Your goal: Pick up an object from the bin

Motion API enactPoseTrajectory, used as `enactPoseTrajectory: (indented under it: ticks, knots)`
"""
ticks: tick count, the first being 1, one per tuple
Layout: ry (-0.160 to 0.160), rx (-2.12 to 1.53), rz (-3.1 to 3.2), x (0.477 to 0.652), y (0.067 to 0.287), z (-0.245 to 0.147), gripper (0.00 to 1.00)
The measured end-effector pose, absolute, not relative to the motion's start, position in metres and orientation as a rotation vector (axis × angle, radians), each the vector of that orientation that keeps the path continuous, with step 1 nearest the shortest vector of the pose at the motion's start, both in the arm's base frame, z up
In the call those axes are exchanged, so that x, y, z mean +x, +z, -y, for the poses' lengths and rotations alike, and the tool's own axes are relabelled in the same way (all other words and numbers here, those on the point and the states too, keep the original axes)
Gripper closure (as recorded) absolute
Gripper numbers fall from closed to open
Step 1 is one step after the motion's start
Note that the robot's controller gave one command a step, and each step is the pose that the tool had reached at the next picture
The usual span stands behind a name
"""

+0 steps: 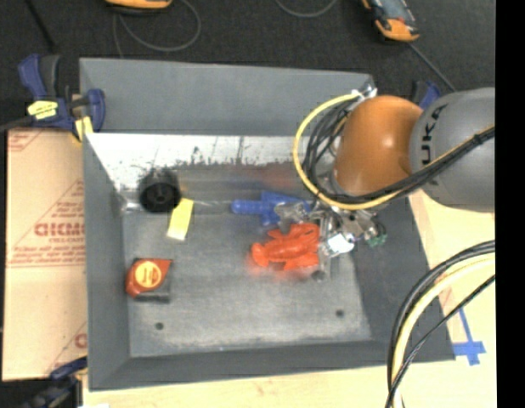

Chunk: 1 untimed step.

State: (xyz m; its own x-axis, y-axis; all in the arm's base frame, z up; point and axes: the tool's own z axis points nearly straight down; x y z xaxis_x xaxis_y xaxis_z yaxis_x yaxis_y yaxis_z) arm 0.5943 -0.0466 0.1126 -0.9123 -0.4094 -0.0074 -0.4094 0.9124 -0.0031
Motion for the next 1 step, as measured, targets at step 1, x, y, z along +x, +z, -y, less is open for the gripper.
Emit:
enactPoseTrajectory:
  ticks: [1]
  knots:
    - [0.000, -0.521, -3.093, 0.6022, 0.0730, 0.0347, 1.00]
